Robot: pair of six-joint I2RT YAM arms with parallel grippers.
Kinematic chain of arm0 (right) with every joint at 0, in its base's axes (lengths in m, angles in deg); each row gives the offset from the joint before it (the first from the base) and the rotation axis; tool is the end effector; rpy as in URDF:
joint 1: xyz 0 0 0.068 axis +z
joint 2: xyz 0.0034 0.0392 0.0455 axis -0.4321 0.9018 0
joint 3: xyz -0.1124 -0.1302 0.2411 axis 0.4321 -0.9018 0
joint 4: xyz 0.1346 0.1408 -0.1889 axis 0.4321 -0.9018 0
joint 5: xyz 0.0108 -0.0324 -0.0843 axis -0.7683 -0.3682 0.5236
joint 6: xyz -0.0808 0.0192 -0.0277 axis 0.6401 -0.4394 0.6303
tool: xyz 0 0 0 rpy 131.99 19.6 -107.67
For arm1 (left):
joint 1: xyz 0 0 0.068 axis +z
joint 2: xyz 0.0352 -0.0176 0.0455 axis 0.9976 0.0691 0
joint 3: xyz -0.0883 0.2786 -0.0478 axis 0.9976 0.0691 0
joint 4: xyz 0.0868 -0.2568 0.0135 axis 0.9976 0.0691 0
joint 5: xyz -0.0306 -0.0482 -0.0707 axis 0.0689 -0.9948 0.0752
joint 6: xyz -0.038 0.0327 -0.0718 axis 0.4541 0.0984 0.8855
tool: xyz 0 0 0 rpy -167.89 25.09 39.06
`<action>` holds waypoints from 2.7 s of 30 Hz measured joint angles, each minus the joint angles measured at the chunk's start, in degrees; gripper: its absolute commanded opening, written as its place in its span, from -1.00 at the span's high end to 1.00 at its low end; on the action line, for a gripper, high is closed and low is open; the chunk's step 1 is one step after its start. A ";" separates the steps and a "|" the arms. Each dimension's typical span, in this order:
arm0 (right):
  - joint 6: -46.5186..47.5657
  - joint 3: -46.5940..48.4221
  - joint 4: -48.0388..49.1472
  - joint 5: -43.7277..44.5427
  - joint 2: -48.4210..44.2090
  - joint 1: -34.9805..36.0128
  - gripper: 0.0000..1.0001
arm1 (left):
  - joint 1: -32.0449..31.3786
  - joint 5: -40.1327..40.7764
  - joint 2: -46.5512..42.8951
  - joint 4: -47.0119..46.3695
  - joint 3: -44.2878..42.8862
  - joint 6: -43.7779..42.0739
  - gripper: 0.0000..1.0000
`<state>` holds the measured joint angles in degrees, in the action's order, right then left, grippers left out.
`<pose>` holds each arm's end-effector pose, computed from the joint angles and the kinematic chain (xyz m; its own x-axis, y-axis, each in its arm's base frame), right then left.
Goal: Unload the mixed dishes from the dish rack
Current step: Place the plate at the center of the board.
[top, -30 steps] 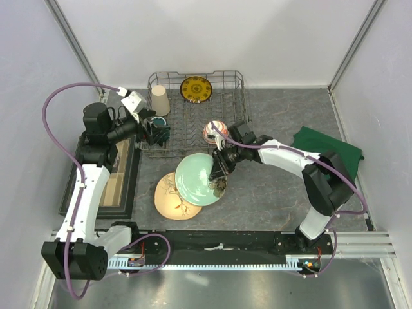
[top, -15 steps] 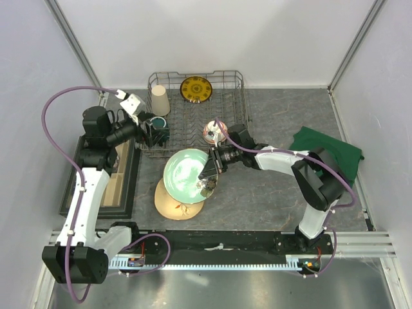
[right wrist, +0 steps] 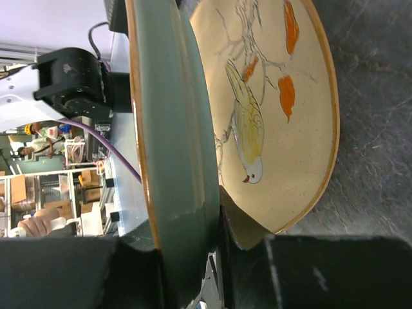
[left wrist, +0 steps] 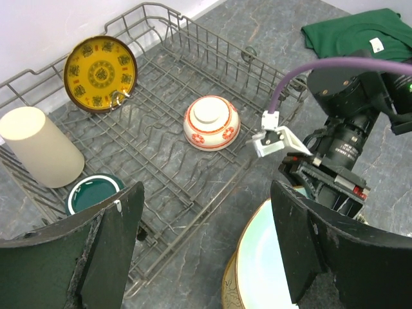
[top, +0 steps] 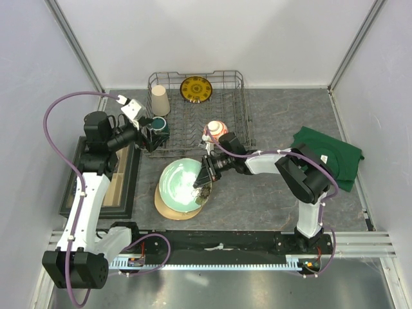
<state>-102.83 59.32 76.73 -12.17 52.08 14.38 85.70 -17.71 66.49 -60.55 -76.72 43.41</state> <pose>0.2754 0.3133 0.1489 -0.8792 -0.3040 -0.3668 -0.4451 0.2495 0.8600 0.2426 -0.0563 0.3816 -0.0939 0.1611 -0.9825 0.7290 0.6832 0.0424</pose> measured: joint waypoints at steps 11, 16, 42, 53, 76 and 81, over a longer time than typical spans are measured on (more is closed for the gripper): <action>-0.07 0.44 0.20 0.02 2.43 1.07 1.00 | 0.00 0.72 -1.40 0.04 0.87 -0.50 -0.73; 0.02 1.77 0.20 0.02 4.50 1.84 1.00 | 0.00 1.27 -1.64 -0.13 1.77 -0.48 -0.74; 6.49 6.80 -5.64 -0.79 8.33 4.46 1.00 | 0.00 1.38 -1.42 -0.24 2.99 -0.48 -0.74; 10.60 7.41 -9.97 -0.98 8.17 4.50 1.00 | 0.00 1.01 -1.36 -0.31 3.41 -0.48 -0.75; 17.73 11.43 -19.06 0.87 8.15 4.92 0.08 | 0.00 -0.52 -1.05 -0.31 3.85 -0.50 -0.75; 18.84 11.78 -20.09 1.29 7.85 5.18 0.00 | 0.00 -0.52 -1.05 -0.33 3.85 -0.50 -0.75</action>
<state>-83.99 71.10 56.64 -10.88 59.93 19.56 85.70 -18.23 65.44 -60.88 -72.88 42.91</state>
